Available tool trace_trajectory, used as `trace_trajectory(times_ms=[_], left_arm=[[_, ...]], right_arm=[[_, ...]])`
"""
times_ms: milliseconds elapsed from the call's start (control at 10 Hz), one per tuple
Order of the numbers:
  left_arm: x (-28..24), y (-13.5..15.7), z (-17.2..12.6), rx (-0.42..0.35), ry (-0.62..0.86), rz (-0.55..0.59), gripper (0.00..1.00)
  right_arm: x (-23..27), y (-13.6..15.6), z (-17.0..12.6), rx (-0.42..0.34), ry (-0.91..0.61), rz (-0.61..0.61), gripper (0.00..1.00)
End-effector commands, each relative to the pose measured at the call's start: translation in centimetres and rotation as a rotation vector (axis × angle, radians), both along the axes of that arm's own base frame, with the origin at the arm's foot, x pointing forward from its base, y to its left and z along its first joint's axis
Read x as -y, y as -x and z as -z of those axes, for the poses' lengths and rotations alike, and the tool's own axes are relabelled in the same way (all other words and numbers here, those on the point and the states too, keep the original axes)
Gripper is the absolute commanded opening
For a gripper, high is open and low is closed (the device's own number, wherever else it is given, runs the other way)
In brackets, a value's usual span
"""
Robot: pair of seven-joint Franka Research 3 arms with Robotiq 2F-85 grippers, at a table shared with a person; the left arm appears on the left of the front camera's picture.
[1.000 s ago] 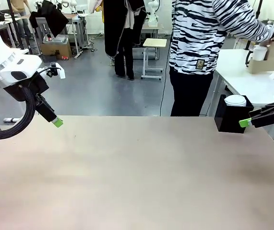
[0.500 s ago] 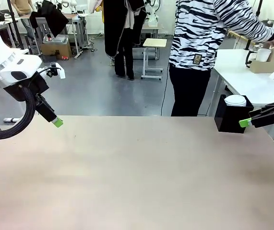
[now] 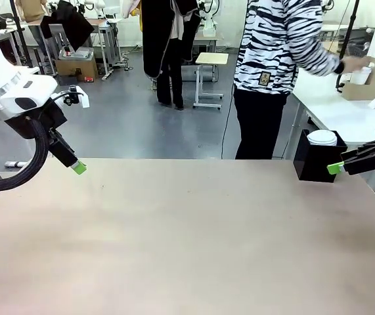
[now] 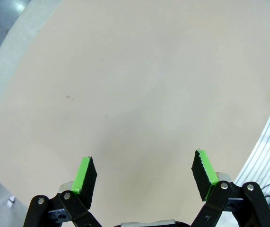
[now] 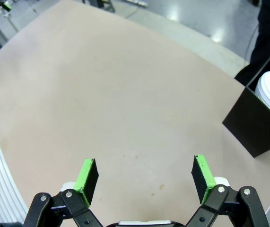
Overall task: Pour a drink into a cup and package it in a carrier.
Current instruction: Insert the held 600 ml Paper Cup into the Cup Carrier.
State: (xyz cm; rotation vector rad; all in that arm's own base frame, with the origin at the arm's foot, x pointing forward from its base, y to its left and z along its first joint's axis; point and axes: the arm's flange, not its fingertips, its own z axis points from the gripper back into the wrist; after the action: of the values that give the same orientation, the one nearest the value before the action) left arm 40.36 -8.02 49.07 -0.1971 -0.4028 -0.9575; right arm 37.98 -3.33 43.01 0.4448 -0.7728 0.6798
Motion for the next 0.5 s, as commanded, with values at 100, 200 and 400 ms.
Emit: trace_trajectory(times_ms=[100, 200, 400], left_arm=[[-0.07, 0.18, -0.11, 0.001, -0.010, -0.009, 1.00], [-0.07, 0.18, -0.11, 0.001, -0.010, -0.009, 1.00], [-0.07, 0.18, -0.11, 0.001, -0.010, -0.009, 1.00]], right_arm=[[0.28, 0.10, 0.49, 0.019, 0.001, -0.017, 1.00], [0.28, 0.10, 0.49, 0.019, 0.001, -0.017, 1.00], [0.28, 0.10, 0.49, 0.019, 0.001, -0.017, 1.00]])
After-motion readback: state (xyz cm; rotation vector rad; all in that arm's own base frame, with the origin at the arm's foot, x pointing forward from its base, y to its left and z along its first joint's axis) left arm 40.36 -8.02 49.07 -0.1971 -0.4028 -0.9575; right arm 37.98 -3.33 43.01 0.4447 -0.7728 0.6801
